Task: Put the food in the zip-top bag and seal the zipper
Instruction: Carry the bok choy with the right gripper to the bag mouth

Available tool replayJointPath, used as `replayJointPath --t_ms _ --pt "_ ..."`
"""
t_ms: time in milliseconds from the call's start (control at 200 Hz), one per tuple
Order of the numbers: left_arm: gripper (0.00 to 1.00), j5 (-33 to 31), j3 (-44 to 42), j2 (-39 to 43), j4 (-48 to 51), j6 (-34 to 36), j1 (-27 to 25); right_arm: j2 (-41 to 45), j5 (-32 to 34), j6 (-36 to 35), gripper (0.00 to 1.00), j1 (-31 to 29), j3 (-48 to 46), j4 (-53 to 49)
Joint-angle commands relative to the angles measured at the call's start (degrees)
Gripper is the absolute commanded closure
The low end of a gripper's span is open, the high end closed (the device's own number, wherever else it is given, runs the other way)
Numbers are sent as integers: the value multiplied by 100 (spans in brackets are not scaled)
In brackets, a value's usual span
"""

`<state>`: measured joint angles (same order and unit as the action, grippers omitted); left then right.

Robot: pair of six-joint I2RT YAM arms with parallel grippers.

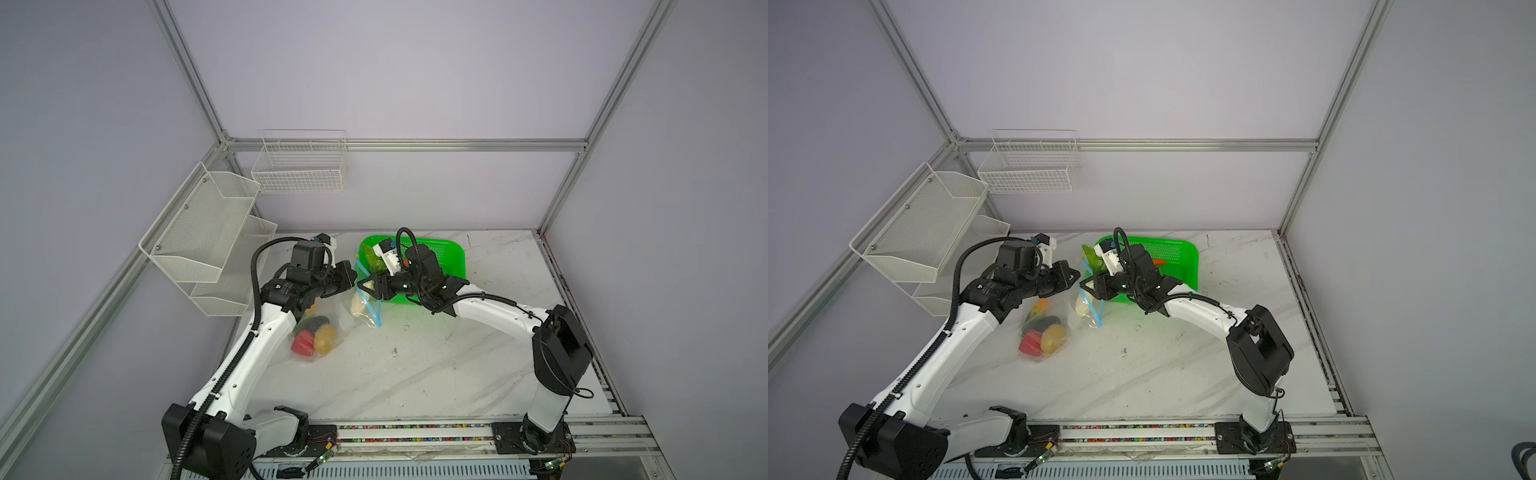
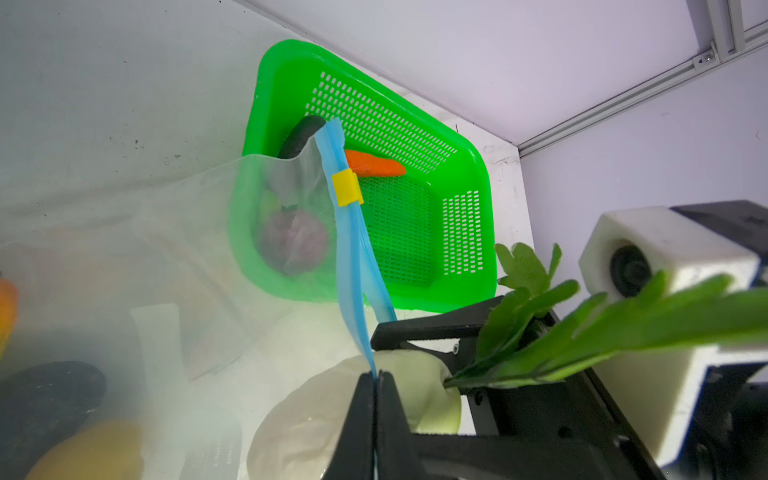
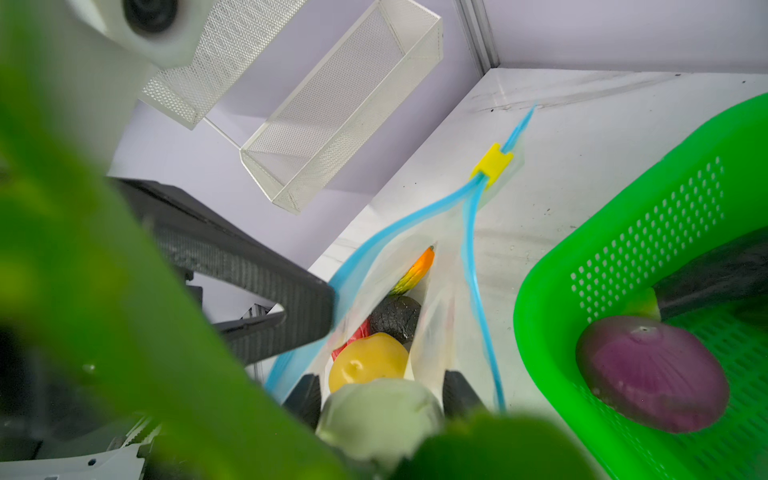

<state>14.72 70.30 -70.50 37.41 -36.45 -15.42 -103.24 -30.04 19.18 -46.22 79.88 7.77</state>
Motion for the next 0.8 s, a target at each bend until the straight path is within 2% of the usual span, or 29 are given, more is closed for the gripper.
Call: replayJointPath --t_ms 0,210,570,710,795 --pt "100 62 519 133 -146 -47 37 -141 -142 -248 50 -131 268 -366" --pt "100 41 510 129 -154 -29 27 -170 -118 -497 49 -250 414 -805" --pt "100 62 427 150 -216 -32 30 -355 -130 -722 37 -292 702 -1201" --pt "100 40 430 154 -216 -15 31 -361 -107 -755 37 -292 835 -1276" --pt "100 48 474 118 -223 -12 31 -355 -157 -723 41 -293 903 -1298"
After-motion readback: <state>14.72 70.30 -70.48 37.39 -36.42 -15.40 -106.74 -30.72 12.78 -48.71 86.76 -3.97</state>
